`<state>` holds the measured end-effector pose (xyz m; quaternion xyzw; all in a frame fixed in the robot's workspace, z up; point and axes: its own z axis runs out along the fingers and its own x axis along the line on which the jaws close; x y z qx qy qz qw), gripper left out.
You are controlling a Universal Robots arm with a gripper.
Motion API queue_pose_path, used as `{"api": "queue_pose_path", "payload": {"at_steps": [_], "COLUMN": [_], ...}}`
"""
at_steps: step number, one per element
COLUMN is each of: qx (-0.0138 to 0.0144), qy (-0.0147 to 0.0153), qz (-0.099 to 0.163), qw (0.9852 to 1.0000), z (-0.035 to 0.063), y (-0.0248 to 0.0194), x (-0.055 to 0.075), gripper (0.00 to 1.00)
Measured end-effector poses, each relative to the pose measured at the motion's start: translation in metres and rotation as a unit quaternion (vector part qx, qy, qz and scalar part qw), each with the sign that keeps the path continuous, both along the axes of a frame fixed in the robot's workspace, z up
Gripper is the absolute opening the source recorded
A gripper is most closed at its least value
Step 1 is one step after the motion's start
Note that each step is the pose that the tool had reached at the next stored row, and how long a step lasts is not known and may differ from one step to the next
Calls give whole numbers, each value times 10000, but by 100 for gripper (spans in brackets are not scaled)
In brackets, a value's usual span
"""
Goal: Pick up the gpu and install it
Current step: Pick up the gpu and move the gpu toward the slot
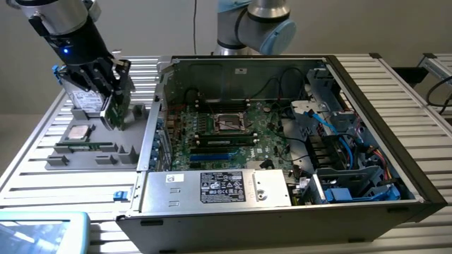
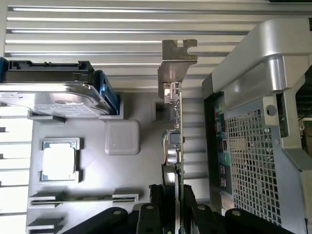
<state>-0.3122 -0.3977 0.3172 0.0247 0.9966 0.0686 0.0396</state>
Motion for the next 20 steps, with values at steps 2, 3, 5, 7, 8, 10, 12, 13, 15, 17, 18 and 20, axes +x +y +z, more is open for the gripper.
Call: {"api": "queue_pose_path", "payload": {"at_steps": [2, 3, 5, 7, 8, 10, 12, 13, 15, 17, 18, 20], "qx": [-1, 0, -1, 0, 0, 0, 0, 0, 0, 1, 1, 2], "qy": [4, 10, 22, 31, 36, 44, 52, 56, 64, 72, 77, 87], "qz": [-1, -1, -3, -3, -3, -3, -3, -3, -3, -3, -3, -3], "qw": [10000, 10000, 10000, 10000, 10000, 10000, 10000, 10000, 10000, 10000, 10000, 10000], "z": [90, 135, 225, 315, 364, 454, 545, 590, 680, 773, 819, 905], "y": [-13, -21, -37, -50, -56, -68, -84, -93, -110, -125, -133, -148], "x": [0, 4, 13, 33, 53, 105, 169, 202, 270, 345, 383, 457], "gripper": [28, 28, 28, 28, 28, 28, 28, 28, 28, 28, 28, 28]}}
